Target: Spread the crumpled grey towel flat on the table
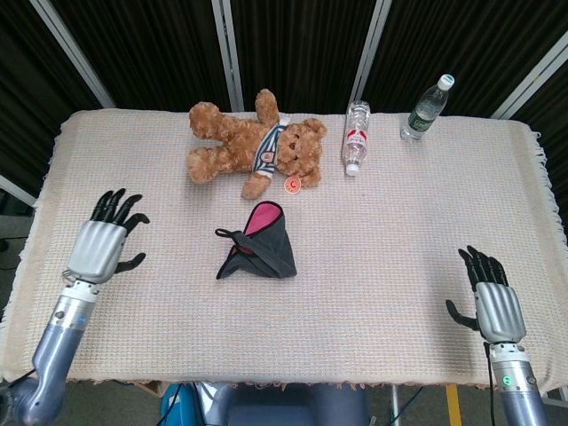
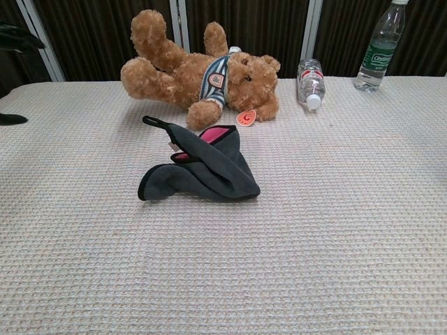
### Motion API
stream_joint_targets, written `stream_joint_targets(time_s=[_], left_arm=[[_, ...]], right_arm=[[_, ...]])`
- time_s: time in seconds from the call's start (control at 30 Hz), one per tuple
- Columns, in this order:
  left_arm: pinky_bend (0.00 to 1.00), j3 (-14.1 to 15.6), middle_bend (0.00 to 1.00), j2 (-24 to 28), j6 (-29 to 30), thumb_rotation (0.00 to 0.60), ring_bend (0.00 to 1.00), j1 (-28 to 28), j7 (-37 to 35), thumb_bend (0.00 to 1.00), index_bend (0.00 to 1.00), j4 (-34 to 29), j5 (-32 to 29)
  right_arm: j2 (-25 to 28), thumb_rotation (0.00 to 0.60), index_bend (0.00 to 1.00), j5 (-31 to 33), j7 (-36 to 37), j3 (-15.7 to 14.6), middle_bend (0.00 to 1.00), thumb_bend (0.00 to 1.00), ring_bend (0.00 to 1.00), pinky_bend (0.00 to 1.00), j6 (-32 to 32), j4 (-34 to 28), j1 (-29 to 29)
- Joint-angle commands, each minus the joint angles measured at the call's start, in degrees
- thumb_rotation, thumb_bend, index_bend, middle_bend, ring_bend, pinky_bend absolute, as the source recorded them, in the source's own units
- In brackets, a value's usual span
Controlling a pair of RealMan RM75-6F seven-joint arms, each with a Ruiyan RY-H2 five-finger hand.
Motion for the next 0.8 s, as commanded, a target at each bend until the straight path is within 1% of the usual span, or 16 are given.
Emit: stream_joint_targets(time_s=[0.03, 0.27, 0.33, 0.53, 0.7, 0.8], left_arm=[[0.0, -2.0, 0.12, -5.4, -3.4, 0.6, 0.0, -4.9, 4.0, 0.23, 0.34, 3.8, -3.0], [0.0, -3.0, 0.13, -12.3, -6.1, 0.6, 0.0, -10.5, 9.1, 0.23, 0.34, 9.4, -5.9], [0.0, -3.2, 0.13, -13.8, -6.3, 0.6, 0.0, -11.6, 9.9, 0.23, 0.36, 10.9, -6.4], [0.0, -3.4, 0.15, -18.2, -6.8, 0.6, 0.0, -14.5, 10.8, 0.23, 0.41, 15.0, -7.4], [0.0, -3.6, 0.16, -21.3, -6.3, 0.6, 0.0, -16.3, 10.1, 0.28, 0.45, 17.2, -7.0], [0.0, -3.2, 0.16, -22.4, -6.2, 0.6, 0.0, -17.2, 10.2, 0.28, 0.45, 18.3, -6.6]], right_arm=[[0.1, 0.6, 0.0, 0.7, 0.6, 0.5, 0.0, 0.32, 0.0, 0.0, -0.3, 0.3, 0.2], [0.2, 0.6, 0.0, 2.4, 1.8, 1.2, 0.0, 0.32, 0.0, 0.0, -1.5, 1.2, 0.6], [0.3, 0.6, 0.0, 2.8, 2.2, 1.4, 0.0, 0.32, 0.0, 0.0, -1.8, 1.5, 0.7], [0.5, 0.6, 0.0, 3.4, 3.5, 1.8, 0.0, 0.32, 0.0, 0.0, -2.4, 1.9, 0.9], [0.7, 0.6, 0.0, 3.7, 4.3, 2.0, 0.0, 0.32, 0.0, 0.0, -2.7, 2.1, 0.9], [0.8, 0.6, 0.0, 3.9, 4.7, 2.1, 0.0, 0.32, 0.0, 0.0, -2.9, 2.2, 1.0]])
